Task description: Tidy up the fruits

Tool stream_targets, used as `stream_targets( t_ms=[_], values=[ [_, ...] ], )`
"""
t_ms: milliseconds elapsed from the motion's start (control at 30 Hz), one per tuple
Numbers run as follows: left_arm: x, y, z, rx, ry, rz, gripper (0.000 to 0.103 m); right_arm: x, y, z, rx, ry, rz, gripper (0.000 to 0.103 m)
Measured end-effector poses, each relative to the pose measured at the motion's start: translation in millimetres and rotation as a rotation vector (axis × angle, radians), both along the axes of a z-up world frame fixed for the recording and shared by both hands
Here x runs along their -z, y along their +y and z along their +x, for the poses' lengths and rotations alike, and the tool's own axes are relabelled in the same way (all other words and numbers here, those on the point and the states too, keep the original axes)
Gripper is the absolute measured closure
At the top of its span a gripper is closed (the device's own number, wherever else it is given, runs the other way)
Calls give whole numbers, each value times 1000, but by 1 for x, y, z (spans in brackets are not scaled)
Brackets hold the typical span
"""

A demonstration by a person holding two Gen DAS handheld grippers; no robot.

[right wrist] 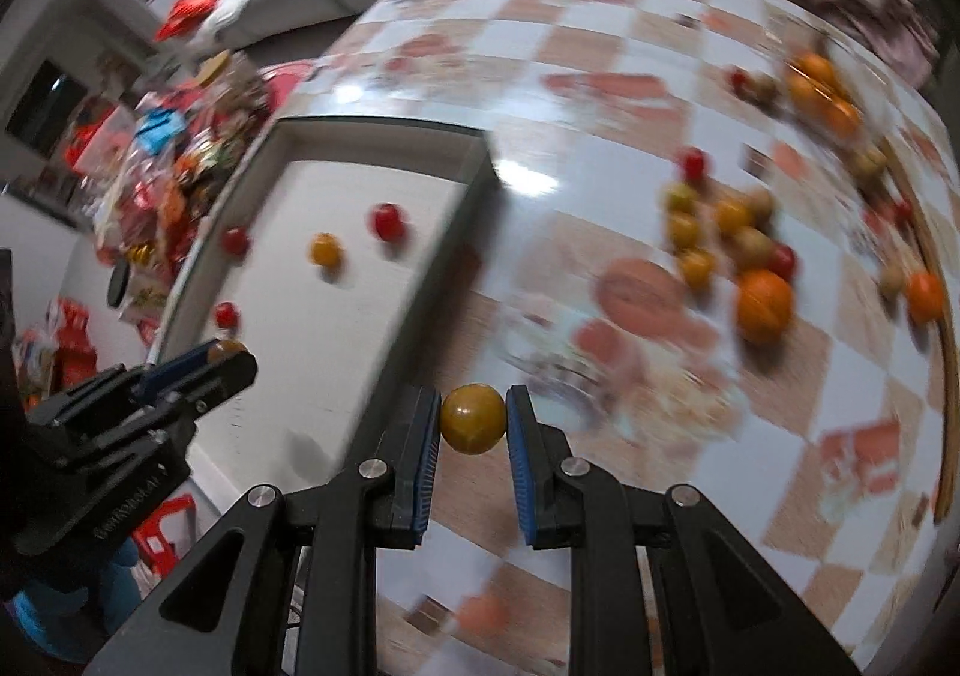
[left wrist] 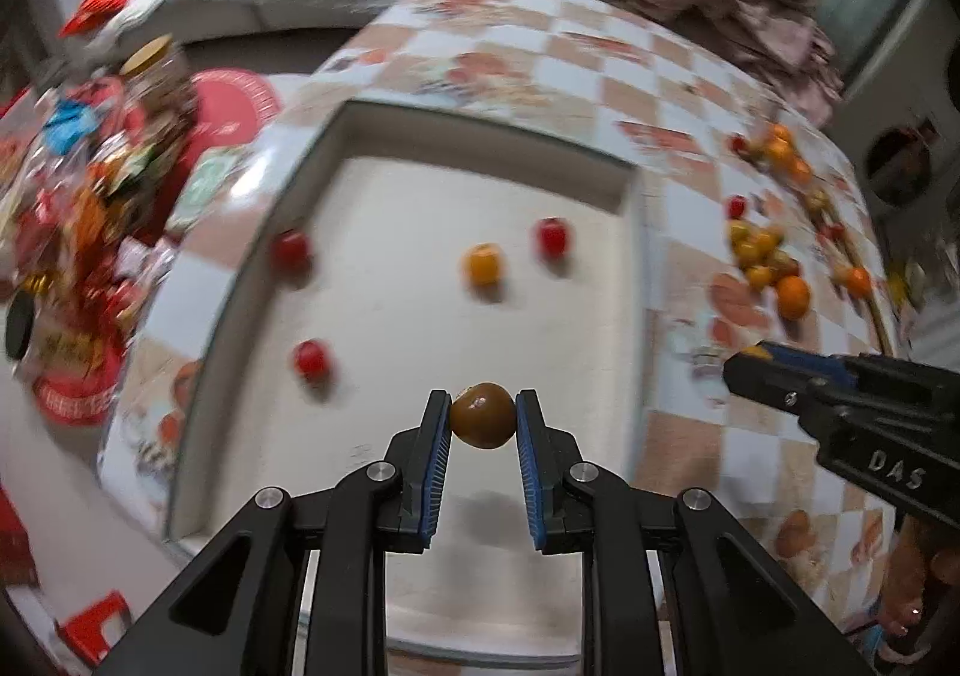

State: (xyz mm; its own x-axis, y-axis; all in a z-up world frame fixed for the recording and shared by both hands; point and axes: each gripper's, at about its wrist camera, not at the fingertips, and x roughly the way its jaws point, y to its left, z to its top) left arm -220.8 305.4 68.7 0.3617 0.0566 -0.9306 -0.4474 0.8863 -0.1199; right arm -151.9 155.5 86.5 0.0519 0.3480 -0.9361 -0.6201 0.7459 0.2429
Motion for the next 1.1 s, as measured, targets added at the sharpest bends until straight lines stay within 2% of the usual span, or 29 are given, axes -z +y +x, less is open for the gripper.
stream_targets(
  t_ms=[233,500,1100],
  values=[
    [19,32,-26,-115,42,23,80,11,59,-17,-142,17,2,79],
    [41,47,-38,-181,92,23,80,34,99,-21,-210,22,-39,79],
    [50,47,-30,-166,124,53,80,57,112,-16,-262,-89,-126,79]
  ],
)
